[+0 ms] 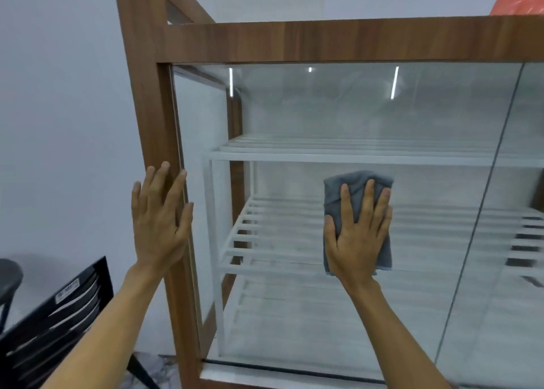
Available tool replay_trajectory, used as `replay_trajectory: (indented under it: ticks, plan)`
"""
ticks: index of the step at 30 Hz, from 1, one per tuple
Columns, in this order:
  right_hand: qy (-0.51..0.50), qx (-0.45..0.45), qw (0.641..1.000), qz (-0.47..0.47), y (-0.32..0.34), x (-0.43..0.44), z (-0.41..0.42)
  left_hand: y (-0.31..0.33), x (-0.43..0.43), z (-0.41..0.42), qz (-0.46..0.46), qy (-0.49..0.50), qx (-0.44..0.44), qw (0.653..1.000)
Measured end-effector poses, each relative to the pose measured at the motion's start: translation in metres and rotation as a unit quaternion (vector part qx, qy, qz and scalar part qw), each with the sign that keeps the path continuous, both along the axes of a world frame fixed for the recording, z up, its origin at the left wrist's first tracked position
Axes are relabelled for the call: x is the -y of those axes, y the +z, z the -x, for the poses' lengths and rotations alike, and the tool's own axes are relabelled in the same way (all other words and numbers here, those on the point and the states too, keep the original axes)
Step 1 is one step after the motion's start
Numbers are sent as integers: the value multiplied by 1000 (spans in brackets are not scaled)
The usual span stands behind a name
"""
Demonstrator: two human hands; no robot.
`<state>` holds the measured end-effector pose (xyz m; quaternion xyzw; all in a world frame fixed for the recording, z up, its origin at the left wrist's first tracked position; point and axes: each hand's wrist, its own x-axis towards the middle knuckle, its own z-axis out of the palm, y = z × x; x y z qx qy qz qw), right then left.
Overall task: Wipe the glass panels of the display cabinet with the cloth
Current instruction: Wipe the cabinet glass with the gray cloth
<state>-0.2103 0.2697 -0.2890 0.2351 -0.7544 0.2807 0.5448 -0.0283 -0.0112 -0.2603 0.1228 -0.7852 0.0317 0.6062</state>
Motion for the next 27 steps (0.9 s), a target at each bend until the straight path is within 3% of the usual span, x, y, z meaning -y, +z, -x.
replay_trajectory:
  ticks: [6, 15, 22, 27]
  plan:
    - [-2, -11, 999, -52, -18, 96, -44, -8, 43, 4, 63, -29, 37, 997]
    - [-25, -35, 998, -52, 12, 197, -82, -16, 51, 25, 67, -78, -20, 994]
    - [-40, -40, 998, -25, 47, 178, -75, -6, 38, 25, 80, -75, -11, 994]
    - [-45, 1, 997, 69, 66, 131, -57, 0, 34, 19, 63, -54, -13, 997]
